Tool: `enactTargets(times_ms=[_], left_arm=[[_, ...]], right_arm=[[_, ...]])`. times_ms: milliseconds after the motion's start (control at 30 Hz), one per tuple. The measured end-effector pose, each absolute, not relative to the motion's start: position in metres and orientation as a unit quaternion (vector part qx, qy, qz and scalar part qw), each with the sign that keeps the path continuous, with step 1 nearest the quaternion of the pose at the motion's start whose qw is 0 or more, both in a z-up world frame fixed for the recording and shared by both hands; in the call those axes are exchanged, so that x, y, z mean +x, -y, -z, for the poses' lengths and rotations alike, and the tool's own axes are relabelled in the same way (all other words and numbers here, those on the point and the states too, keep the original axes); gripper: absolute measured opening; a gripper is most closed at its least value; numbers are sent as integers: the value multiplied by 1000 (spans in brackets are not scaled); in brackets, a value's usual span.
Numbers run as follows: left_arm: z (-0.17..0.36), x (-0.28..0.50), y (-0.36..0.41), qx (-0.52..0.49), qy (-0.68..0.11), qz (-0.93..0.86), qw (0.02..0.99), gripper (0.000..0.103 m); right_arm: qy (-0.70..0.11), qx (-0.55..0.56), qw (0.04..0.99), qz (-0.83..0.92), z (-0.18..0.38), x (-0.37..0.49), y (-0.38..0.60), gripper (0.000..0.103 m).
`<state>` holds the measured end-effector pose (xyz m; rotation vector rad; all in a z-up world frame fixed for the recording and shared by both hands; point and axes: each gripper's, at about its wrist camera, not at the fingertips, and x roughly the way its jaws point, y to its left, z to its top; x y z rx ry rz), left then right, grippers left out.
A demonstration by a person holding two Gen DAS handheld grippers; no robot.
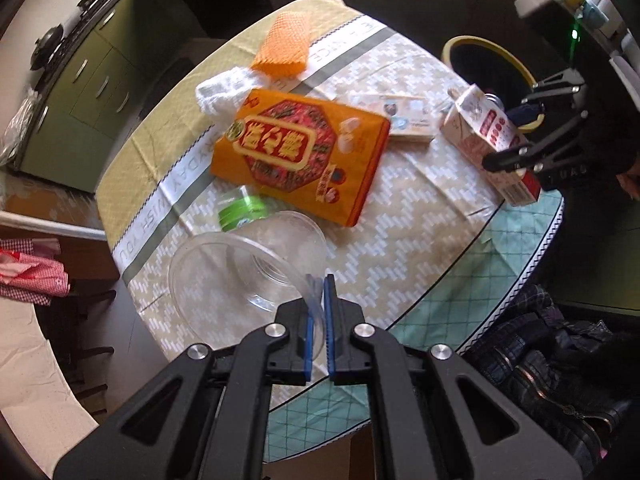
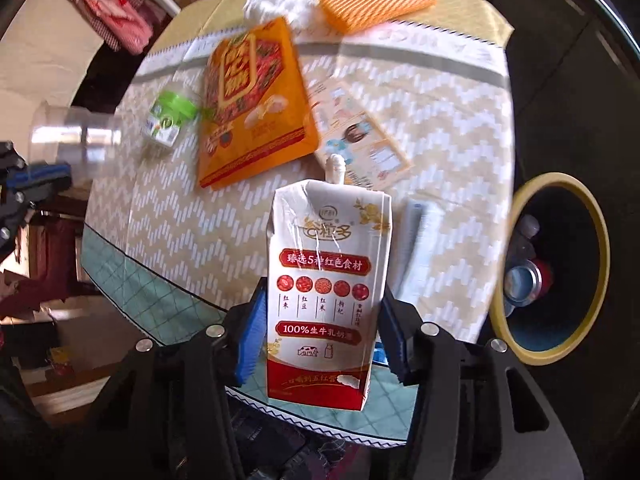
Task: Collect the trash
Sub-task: 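Grasp the clear plastic cup with the left tool while the right tool grasps the milk carton, then drop the milk carton into the bin with the right tool while the left tool drops the cup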
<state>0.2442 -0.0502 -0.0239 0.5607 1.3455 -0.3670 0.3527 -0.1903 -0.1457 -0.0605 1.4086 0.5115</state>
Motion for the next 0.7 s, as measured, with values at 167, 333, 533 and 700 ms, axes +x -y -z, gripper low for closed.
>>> enactTargets(times_ms=[167,333,533,700], left_arm=[[18,256,134,291,-588,226,720,5],[23,274,224,314,-569,280,706,5],[50,295,315,322,-569,320,686,5],[86,316,374,326,-579,333,669,5]], right_arm=[[-590,23,799,-118,120,373,317,50],[-585,65,808,-35,155,402,418,51],[-611,97,785,-21,206,419,469,52],[-590,136,795,-27,196,398,498,55]])
